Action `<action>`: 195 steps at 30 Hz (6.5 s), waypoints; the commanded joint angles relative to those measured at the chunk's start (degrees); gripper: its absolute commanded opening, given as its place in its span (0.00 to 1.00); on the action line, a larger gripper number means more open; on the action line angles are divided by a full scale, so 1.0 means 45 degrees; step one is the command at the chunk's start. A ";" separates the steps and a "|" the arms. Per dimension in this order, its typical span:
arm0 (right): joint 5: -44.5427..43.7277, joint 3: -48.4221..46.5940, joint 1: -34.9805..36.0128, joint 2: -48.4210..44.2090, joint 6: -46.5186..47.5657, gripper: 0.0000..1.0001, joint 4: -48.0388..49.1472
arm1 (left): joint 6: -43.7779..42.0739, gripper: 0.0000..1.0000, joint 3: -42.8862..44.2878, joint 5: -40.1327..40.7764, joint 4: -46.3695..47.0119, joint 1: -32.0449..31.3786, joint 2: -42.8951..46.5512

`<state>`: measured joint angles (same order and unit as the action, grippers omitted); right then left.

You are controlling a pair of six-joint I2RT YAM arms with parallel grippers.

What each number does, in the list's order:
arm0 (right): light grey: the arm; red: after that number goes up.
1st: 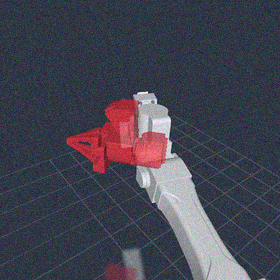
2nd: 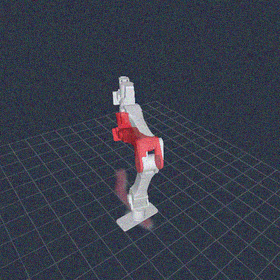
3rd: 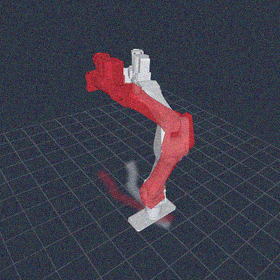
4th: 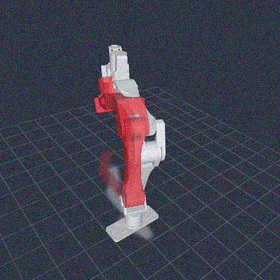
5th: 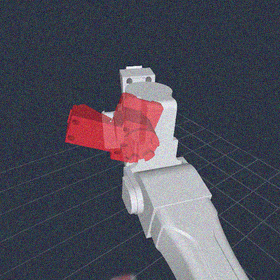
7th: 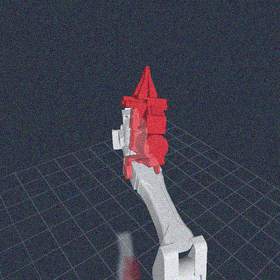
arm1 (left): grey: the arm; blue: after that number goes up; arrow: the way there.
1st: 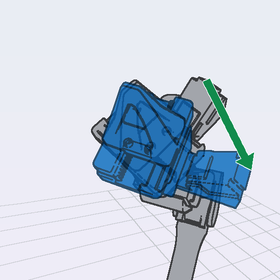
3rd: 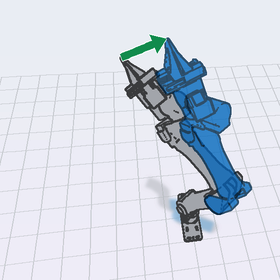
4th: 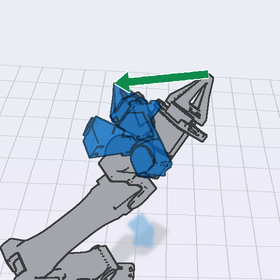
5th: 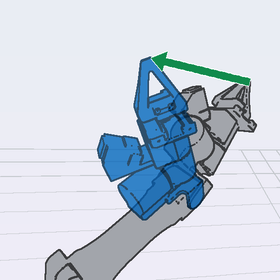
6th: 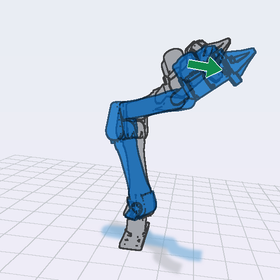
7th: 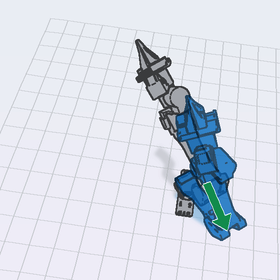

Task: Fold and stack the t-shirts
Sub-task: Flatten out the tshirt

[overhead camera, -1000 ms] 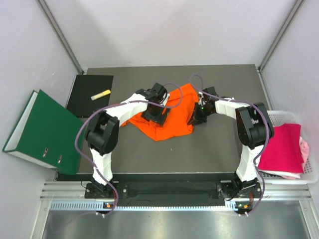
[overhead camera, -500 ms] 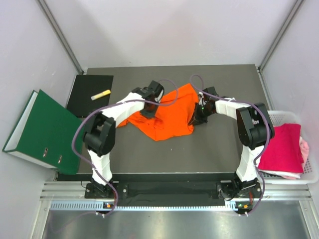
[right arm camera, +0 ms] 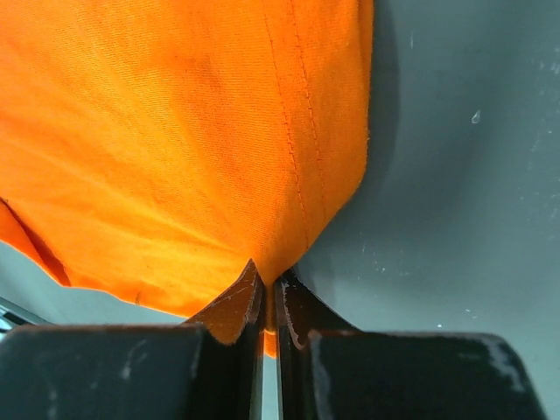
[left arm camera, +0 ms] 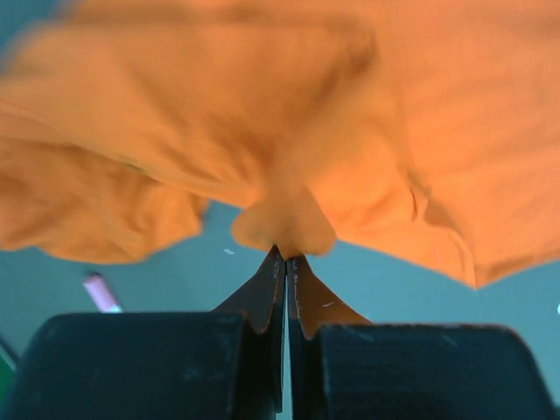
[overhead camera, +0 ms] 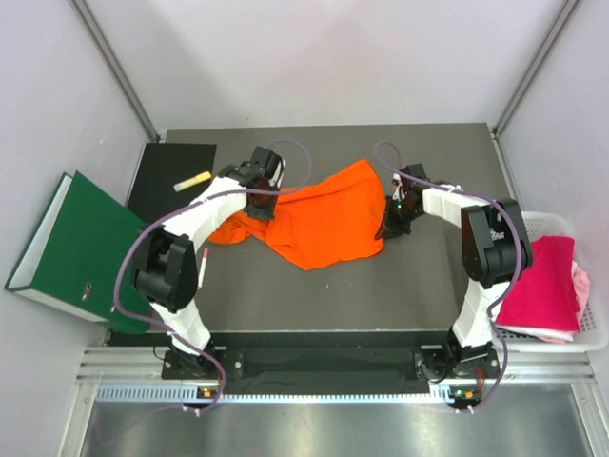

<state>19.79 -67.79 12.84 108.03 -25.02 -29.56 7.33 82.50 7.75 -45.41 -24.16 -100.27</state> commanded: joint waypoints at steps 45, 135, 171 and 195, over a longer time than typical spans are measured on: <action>0.0055 0.0162 -0.0080 0.0330 0.0442 0.01 -0.0032 | 0.5691 0.99 -0.6515 -1.0271 0.6554 0.5972 0.2618; 0.4899 0.8032 0.0485 -0.1486 -1.4440 0.63 1.2937 | 0.5929 0.00 -0.0931 -1.1898 0.5110 0.9510 0.2614; 0.0916 0.5127 -0.0626 -0.3379 -0.9392 0.00 0.6730 | 0.5402 0.00 -0.0697 -1.1566 0.4642 0.9530 0.2633; -0.4261 -0.7924 -0.0842 -0.7577 0.3039 0.00 -0.0990 | 0.5872 0.00 0.3520 -0.9146 0.4448 0.9530 0.5854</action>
<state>4.32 -101.73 9.72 81.41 -17.37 -34.26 35.94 92.09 -37.10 -25.17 18.33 -78.98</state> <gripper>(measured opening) 0.016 0.022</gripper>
